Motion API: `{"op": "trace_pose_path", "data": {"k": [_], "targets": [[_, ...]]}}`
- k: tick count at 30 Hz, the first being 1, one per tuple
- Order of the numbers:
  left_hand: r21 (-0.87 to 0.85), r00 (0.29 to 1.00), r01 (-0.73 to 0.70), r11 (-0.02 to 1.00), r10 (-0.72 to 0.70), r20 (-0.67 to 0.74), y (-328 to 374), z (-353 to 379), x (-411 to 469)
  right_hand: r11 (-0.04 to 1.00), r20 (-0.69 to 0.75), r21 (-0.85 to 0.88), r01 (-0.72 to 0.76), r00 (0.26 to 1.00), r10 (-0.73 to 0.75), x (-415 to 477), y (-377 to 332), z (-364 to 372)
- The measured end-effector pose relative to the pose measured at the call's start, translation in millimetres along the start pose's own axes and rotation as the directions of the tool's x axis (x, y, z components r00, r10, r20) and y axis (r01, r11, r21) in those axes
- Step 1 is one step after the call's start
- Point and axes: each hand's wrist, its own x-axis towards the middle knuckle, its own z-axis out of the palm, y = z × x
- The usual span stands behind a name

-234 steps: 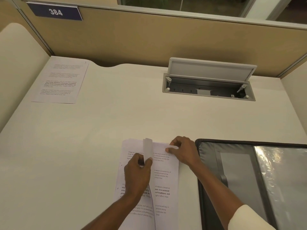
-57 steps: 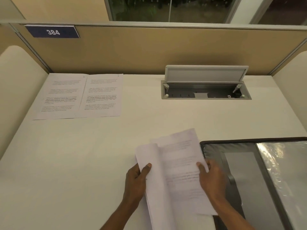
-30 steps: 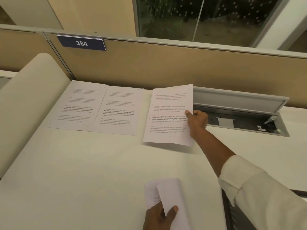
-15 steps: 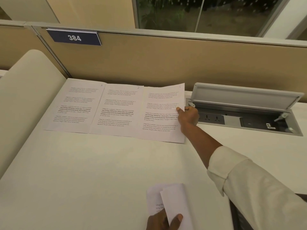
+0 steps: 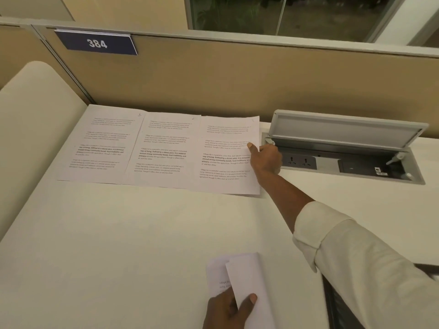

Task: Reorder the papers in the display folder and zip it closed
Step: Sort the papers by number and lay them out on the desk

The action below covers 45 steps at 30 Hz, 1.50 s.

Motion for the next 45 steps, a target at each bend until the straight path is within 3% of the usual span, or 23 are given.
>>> {"op": "trace_pose_path", "data": {"k": [2, 5, 9, 12, 15, 19, 22, 28, 32, 36, 42, 45], "targets": [[-0.031, 0.999, 0.027, 0.999, -0.028, -0.038, -4, 1, -1, 0.991, -0.038, -0.133, 0.011, 0.999, -0.016, -4, 9, -12], [-0.113, 0.994, 0.04, 0.993, -0.051, -0.095, -2, 0, -5, 0.977, -0.074, -0.199, 0.073, 0.993, -0.089, -22, 27, -40], [-0.107, 0.989, 0.048, 0.993, -0.062, -0.131, 1, 3, -14, 0.987, 0.028, -0.102, 0.127, 0.992, -0.125, -77, 66, -84], [-0.2, 0.982, 0.072, 0.977, -0.105, -0.16, 7, 6, -20, 0.984, 0.18, -0.033, 0.173, 0.97, -0.165, -139, 107, -112], [-0.217, 0.979, 0.05, 0.975, -0.091, -0.183, 12, 12, -25, 0.996, 0.282, 0.042, 0.074, 0.956, -0.083, -207, 156, -135], [-0.115, 0.97, 0.028, 0.993, -0.054, -0.238, 8, 18, -28, 0.974, 0.315, 0.212, -0.086, 0.949, 0.015, -276, 199, -162], [-0.026, 0.967, -0.033, 0.999, 0.025, -0.253, 8, 24, -33, 0.968, 0.355, 0.237, -0.085, 0.935, -0.005, -304, 207, -175], [-0.06, 0.982, -0.025, 0.998, 0.014, -0.188, 15, 29, -38, 0.969, 0.368, 0.245, -0.033, 0.928, -0.062, -315, 208, -192], [-0.056, 0.981, -0.021, 0.998, 0.01, -0.195, 14, 30, -41, 0.956, 0.272, 0.292, -0.013, 0.96, -0.07, -310, 217, -197], [-0.08, 0.983, -0.013, 0.997, -0.002, -0.181, 17, 28, -44, 0.925, 0.276, 0.342, -0.163, 0.959, 0.067, -302, 222, -205], [-0.073, 0.988, -0.014, 0.997, 0.003, -0.154, 17, 27, -46, 0.877, 0.422, 0.372, -0.303, 0.897, 0.13, -292, 221, -217], [-0.038, 0.988, 0.004, 0.999, -0.01, -0.155, 18, 30, -47, 0.875, 0.428, 0.364, -0.318, 0.892, 0.145, -289, 221, -219]]}}
